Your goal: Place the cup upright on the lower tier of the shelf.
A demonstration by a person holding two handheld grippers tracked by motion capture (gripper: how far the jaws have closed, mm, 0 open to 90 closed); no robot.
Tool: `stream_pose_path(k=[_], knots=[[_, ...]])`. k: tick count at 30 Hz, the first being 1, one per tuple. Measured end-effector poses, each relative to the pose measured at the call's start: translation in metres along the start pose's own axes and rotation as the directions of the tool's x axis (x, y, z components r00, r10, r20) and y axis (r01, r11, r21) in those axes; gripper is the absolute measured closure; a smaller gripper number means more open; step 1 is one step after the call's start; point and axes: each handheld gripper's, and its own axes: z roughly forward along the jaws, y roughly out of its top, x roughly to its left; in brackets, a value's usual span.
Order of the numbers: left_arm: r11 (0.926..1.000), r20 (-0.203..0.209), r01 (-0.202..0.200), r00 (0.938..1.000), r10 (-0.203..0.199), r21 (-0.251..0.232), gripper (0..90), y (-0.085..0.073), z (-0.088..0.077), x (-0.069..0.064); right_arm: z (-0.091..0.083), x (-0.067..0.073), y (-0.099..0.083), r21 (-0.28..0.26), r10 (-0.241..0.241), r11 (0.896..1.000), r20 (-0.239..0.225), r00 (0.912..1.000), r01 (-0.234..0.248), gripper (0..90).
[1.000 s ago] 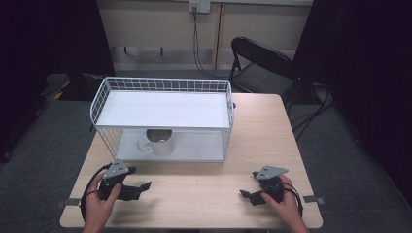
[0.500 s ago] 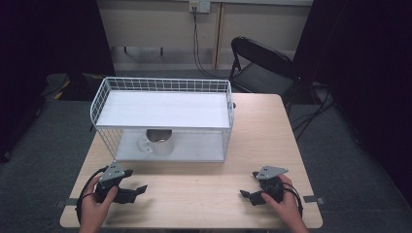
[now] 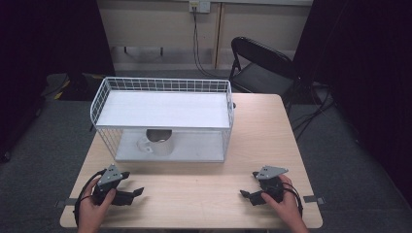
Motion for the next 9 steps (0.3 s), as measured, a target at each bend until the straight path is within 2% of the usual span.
stream_pose_path(k=[5,9], knots=[[0.9997,-0.014,-0.015,0.9998,0.015,0.020,16.1,-0.0032,-0.0006,0.0001,0.0000,-0.0001,0.0000,0.000,0.000,1.000,-0.001,1.0000,0.000,11.7],[0.9997,-0.022,-0.011,0.9997,0.011,0.023,16.2,-0.0040,-0.0013,0.0007,0.0000,-0.0001,0.0000,0.000,0.000,1.000,0.000,1.0000,0.000,11.7]])
